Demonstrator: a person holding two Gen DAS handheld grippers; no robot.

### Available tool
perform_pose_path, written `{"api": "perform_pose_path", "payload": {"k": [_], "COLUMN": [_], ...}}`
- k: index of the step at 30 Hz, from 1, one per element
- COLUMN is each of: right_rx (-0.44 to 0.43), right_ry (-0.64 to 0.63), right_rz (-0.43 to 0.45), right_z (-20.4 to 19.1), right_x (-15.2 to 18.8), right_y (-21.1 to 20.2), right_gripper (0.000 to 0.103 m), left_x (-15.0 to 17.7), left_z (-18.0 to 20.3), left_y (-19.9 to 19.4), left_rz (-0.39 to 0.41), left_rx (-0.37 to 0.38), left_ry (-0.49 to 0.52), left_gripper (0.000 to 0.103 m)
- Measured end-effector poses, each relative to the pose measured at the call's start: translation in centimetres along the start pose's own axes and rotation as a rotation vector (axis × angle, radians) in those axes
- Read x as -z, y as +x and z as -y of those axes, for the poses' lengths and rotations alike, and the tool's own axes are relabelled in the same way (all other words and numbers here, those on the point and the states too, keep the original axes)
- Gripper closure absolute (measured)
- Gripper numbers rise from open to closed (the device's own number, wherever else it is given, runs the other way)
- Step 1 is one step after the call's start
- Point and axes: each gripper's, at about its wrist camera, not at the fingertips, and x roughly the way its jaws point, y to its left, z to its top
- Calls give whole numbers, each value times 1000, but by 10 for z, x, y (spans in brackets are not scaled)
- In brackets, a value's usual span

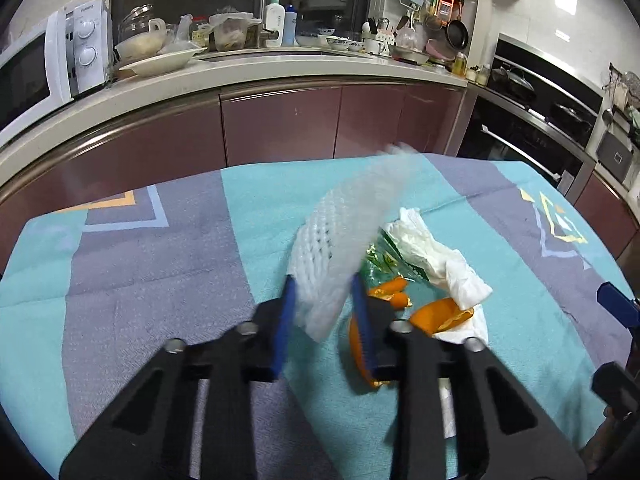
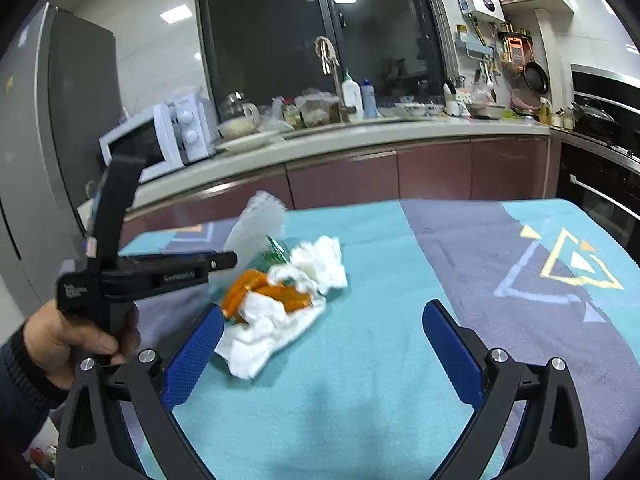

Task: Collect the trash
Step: 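Grasp another foam netting with the left gripper while the right gripper grasps the green wrapper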

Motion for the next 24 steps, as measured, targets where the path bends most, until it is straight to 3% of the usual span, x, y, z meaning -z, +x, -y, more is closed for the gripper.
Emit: {"api": "perform_pose_path", "payload": {"k": [1,6,14,18,24], "right_rx": [-6,-22,-118,-167,-152], "right_ry": [-3,-43,-118,-190,-254], "right_rz": [4,5,-137,-214,-335], "right_z": [0,-4,-15,-32,-45], "right_x": [-3,-24,-58,-70,-66], "right_y": [1,18,92,130,171], "right_gripper": [7,7,8,24,48], "left_x": [-1,2,7,10,19], "left_z": [-3,-3,-16,-30,-47], "left_y": [0,-3,-23,-39,-58], "left_rz": [7,18,61,84,96], "left_rx": [3,12,15,3,-6], "left_ry": [4,-11,-58,-95,-132], "left_gripper": [91,93,93,93,93]}}
